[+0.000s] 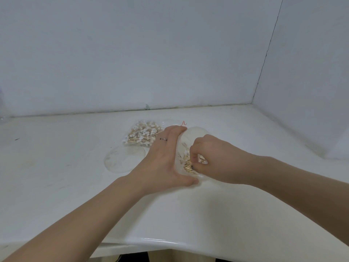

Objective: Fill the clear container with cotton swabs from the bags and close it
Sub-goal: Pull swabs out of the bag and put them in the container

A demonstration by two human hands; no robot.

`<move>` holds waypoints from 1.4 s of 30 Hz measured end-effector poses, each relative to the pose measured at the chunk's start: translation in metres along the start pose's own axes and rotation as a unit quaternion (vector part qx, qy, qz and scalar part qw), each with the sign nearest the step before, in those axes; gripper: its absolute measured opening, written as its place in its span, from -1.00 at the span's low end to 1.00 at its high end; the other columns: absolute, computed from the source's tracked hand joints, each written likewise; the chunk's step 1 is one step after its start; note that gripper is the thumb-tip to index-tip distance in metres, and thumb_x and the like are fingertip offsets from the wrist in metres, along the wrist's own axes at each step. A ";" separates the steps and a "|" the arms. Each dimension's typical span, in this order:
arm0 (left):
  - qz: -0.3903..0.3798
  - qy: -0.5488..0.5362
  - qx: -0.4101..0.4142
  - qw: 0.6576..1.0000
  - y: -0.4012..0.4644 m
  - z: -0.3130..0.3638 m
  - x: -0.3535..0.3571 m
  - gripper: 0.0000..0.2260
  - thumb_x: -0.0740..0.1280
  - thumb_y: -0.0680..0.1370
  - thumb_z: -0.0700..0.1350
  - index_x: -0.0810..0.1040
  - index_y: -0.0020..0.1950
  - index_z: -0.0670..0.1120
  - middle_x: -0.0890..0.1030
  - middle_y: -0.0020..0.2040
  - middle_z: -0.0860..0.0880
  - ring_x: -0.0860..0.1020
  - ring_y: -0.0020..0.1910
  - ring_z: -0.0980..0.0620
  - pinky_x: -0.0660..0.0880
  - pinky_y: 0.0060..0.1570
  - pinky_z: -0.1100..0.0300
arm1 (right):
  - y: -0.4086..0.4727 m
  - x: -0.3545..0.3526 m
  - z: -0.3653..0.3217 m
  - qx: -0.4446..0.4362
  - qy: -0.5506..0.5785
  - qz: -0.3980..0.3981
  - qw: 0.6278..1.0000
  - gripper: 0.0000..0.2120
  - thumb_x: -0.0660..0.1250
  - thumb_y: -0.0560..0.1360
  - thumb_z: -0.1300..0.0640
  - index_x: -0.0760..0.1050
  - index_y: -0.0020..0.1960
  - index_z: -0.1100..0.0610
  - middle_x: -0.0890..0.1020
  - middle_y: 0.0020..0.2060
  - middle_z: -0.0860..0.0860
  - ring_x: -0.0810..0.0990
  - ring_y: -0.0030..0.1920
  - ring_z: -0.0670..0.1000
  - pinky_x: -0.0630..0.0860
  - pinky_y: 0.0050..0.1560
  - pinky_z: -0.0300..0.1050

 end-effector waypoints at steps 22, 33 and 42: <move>0.004 0.007 0.009 1.000 0.001 0.001 0.001 0.02 0.65 0.24 0.14 0.04 0.49 0.24 0.12 0.44 0.26 0.11 0.48 0.18 0.23 0.42 0.26 | 0.005 0.001 -0.009 0.067 0.260 -0.130 0.954 -0.72 0.24 0.51 0.32 0.69 -0.05 0.06 0.70 -0.23 -0.02 0.57 -0.28 -0.12 0.53 -0.13 -0.21; -0.002 -0.010 0.004 1.000 0.000 -0.002 0.000 0.06 0.67 0.26 0.12 0.04 0.55 0.15 0.07 0.30 0.42 0.10 0.50 0.17 0.21 0.46 0.19 | 0.013 -0.024 0.025 0.062 0.038 -0.010 0.997 -0.56 0.13 0.59 0.30 0.50 0.37 0.00 0.52 0.33 -0.04 0.51 0.27 -0.04 0.39 0.23 -0.22; -0.007 -0.015 0.001 1.000 0.005 -0.002 0.003 0.05 0.68 0.27 0.09 0.06 0.57 0.10 0.12 0.39 0.31 0.12 0.48 0.19 0.16 0.41 0.36 | 0.034 0.013 0.003 -0.031 -0.114 -0.079 0.990 -0.47 0.20 0.53 0.32 0.34 0.49 0.11 0.32 0.47 -0.02 0.40 0.40 0.04 0.48 0.18 -0.06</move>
Point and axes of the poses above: each hand's wrist, its own y-axis towards the middle knuckle, its own x-axis out of the palm, z = x × y, the point moved 9 cm from there along y, towards the middle knuckle
